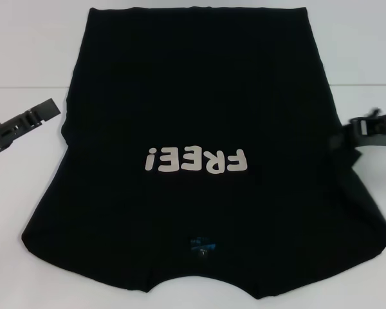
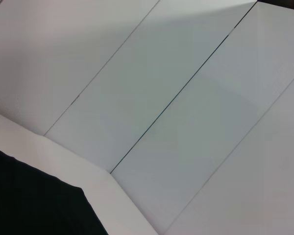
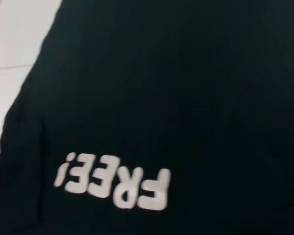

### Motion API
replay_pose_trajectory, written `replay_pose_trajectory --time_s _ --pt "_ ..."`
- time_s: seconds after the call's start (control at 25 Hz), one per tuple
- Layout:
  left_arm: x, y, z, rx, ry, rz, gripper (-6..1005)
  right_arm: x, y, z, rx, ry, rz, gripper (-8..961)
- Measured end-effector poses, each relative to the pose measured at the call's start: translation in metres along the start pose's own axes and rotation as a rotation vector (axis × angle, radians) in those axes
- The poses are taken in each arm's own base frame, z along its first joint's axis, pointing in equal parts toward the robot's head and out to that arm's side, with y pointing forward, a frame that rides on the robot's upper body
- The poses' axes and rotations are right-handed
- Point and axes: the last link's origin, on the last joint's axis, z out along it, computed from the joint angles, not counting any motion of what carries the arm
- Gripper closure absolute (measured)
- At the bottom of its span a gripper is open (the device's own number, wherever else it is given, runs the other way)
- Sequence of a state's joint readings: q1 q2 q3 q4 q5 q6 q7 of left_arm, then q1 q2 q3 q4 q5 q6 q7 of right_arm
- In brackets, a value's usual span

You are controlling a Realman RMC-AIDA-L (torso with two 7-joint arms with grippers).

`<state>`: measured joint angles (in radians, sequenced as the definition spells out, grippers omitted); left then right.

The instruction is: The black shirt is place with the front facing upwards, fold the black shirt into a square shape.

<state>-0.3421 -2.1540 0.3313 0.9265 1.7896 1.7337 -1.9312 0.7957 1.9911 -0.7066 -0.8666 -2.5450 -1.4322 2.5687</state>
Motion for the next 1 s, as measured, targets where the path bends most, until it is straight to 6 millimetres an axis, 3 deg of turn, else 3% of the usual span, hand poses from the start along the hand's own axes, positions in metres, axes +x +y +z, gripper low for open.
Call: replay_pose_trajectory --time_s 0.24,0.44,0.68,0.88,1.0 --pt "-0.003 -0.001 0.000 -0.004 0.004 -0.012 202 -0.004 0.021 0.024 -0.025 0.026 -0.033 909" --pt "-0.002 -0.001 0.000 -0.005 0.014 -0.011 202 0.001 0.021 0.037 -0.024 0.028 -0.031 906" --pt "0.002 -0.003 -0.003 0.003 0.016 -0.003 201 0.003 0.018 0.037 -0.105 -0.025 0.004 902" --pt "0.003 -0.004 -0.007 0.013 0.004 -0.020 201 0.002 0.017 0.035 -0.159 -0.054 0.032 677" --pt "0.001 -0.006 -0.018 0.022 -0.044 -0.094 202 -0.003 0.015 0.027 -0.174 -0.074 0.044 608"
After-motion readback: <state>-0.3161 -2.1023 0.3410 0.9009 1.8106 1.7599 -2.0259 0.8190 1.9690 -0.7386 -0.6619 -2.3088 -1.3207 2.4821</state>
